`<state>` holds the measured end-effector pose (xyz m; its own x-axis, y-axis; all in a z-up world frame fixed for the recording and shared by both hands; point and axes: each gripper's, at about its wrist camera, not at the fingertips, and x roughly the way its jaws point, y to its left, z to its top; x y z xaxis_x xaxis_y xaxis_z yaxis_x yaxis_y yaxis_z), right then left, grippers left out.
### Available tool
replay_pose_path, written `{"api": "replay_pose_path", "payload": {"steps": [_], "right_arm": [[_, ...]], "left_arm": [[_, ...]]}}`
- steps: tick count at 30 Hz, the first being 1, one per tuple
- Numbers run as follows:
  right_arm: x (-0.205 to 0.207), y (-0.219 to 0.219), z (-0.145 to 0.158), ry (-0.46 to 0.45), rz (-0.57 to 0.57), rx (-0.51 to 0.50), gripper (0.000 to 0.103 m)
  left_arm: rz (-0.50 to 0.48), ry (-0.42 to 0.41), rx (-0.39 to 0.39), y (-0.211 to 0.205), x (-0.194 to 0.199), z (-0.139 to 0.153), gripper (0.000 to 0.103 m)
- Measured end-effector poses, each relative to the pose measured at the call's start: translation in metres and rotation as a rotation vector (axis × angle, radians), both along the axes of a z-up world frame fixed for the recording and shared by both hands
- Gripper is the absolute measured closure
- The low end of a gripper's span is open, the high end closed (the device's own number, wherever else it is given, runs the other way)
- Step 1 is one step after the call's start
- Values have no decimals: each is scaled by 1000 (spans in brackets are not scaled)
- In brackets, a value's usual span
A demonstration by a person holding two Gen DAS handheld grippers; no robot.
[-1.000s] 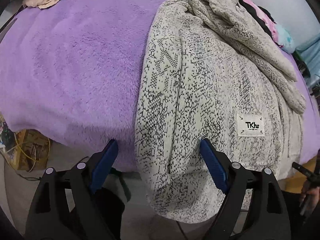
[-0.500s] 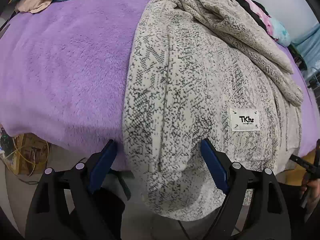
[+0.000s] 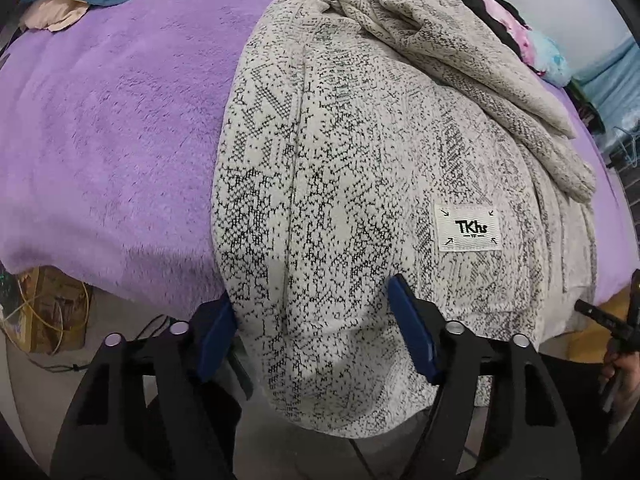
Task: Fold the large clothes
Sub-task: 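Close both grippers on the jacket hem edge, then lift the hem with both grippers and fold it toward the collar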
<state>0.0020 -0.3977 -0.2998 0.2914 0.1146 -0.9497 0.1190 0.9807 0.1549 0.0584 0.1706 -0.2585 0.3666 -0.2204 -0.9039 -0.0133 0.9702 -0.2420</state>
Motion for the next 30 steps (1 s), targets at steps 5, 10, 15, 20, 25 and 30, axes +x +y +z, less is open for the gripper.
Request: {"api": "replay_pose_path", "payload": {"steps": [5,10,15,20,25,30], "right_arm": [[-8,7,13,-9,3,-4,72],[-14,18,22,-12,11,0,82],[-20,20,34,-17,6,21,84],[-25,22,52,-27,5,31,85],[-31,30,74,-57,25,28,88],[-36,31,94,-90,15,61,88]], "left_arm": [[-1,4,-3,5,-1,0,47],[-9,-2,-9,7,-4,3,62],[-26,-10,9,5,-4,6,74],[-24,-6,17,3,-5,13,84],[12,21,-26,9,-1,18,86],[19,14,-59,13,-4,31,89]]}}
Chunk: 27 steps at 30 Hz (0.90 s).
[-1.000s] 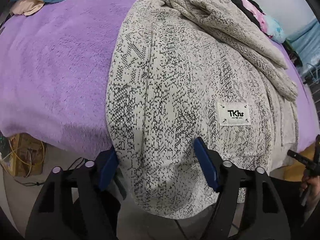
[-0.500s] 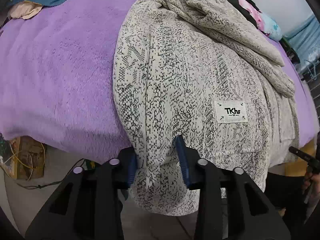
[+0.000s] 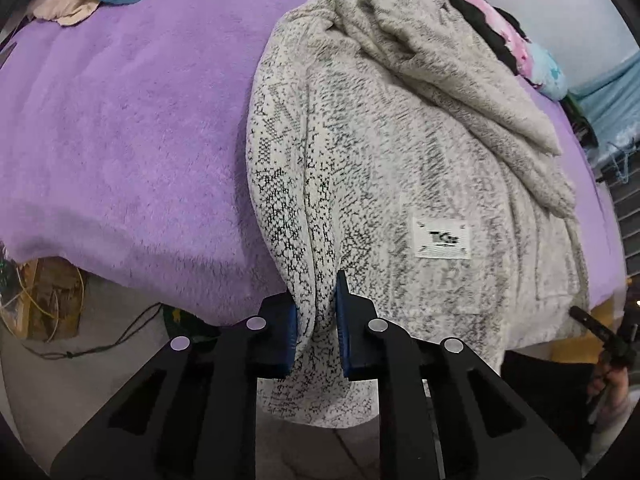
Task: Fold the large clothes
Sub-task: 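Lift the hem with both grippers and fold it toward the collar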
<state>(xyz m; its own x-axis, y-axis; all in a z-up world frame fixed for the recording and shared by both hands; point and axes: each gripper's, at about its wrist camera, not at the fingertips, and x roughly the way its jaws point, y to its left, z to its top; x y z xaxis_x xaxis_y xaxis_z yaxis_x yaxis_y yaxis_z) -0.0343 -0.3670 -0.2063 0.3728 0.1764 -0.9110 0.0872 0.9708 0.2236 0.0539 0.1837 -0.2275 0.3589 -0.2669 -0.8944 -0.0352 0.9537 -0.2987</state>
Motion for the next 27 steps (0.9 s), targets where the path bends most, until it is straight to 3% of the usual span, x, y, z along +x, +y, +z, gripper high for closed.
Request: {"api": "replay_pose_path", "payload": {"steps": [16,23,27], "right_arm": [[11,-21,29,-57,-29,142,88],[16,-14,52,-97,16,143,88],[17,-16,65,-107,34,141,88]], "left_arm": [[31,-31,-129,6,-2,35,90],[19,-6,-142,1,6,48,90],[39,51,-139,1,10,51,90]]}}
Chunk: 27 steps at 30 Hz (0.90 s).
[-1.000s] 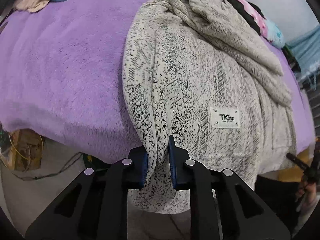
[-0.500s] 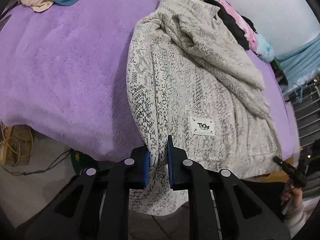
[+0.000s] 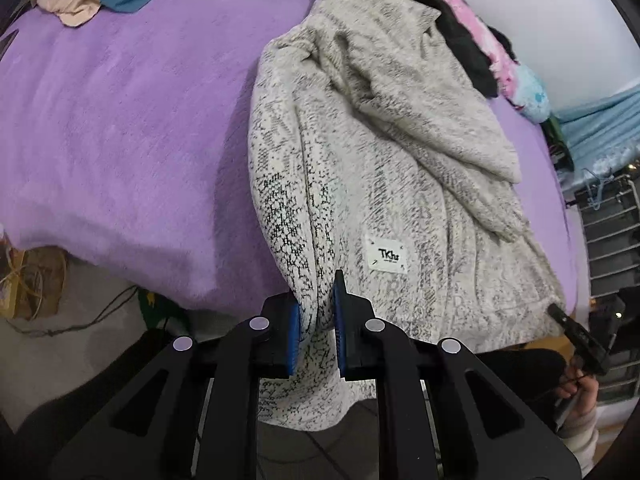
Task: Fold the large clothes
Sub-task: 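Lift the hem with both grippers and fold it toward the collar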
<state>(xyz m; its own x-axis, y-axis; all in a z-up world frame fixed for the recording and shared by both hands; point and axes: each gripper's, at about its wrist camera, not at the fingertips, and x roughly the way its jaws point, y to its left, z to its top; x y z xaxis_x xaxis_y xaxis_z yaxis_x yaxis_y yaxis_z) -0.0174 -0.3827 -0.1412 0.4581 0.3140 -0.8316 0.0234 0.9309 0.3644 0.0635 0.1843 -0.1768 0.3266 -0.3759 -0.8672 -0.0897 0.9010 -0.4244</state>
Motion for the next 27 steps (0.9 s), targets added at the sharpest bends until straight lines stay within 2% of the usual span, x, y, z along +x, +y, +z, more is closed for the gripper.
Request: {"api": "replay_pose_path", "payload": {"steps": [7,12,16,27], "right_arm": [[4,6,19,-28,50,-19,88],[10,2,33,-48,57,2,88],[17,-4,43,-64,52,33,88],[36,-11,68,-115,56,67,88]], "left_arm": [[11,0,-51,-1,7,17,91],[37,-7,-134,5,16,31,91],[59,-10,-168,8,27,42,91],[40,-5,-149,4,60,64,92]]}}
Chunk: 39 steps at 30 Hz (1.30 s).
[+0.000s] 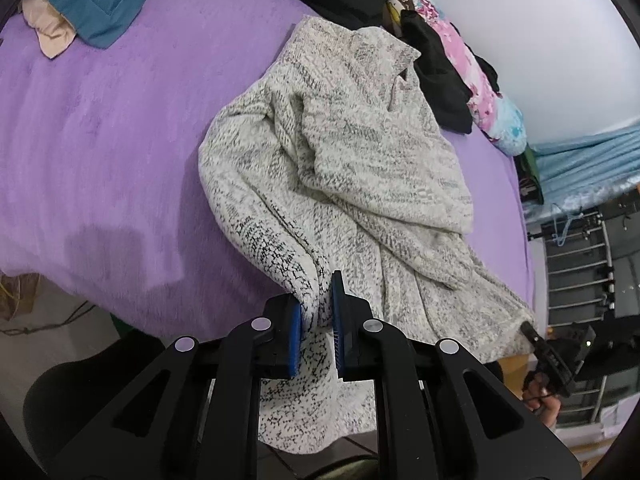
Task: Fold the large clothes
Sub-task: 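Lift the hem with both grippers and fold it toward the collar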
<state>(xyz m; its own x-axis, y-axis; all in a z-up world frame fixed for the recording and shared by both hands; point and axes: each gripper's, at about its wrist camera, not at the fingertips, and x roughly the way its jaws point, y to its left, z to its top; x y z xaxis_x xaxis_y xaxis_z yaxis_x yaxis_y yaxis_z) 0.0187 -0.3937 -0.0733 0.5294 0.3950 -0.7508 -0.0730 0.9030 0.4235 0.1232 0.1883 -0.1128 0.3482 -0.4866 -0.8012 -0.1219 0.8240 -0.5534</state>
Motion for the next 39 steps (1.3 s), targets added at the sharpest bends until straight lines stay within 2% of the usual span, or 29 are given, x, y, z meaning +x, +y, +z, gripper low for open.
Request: {"api": "replay_pose_path", "payload": {"steps": [12,17,24,39], "right_arm": [[28,-8,29,-42,4,33,88],[40,-13,37,-67,-2,50,88],[58,-15,48,-98,-5,52,88],[127,-9,84,-166,25,13,88]], "left_arm": [[16,-14,-18,4,41,26,92],[-7,-42,9,4,59,40,92],[13,-55,-12,14,89,51,92],[-11,-66,-17,8,166,71,92]]}}
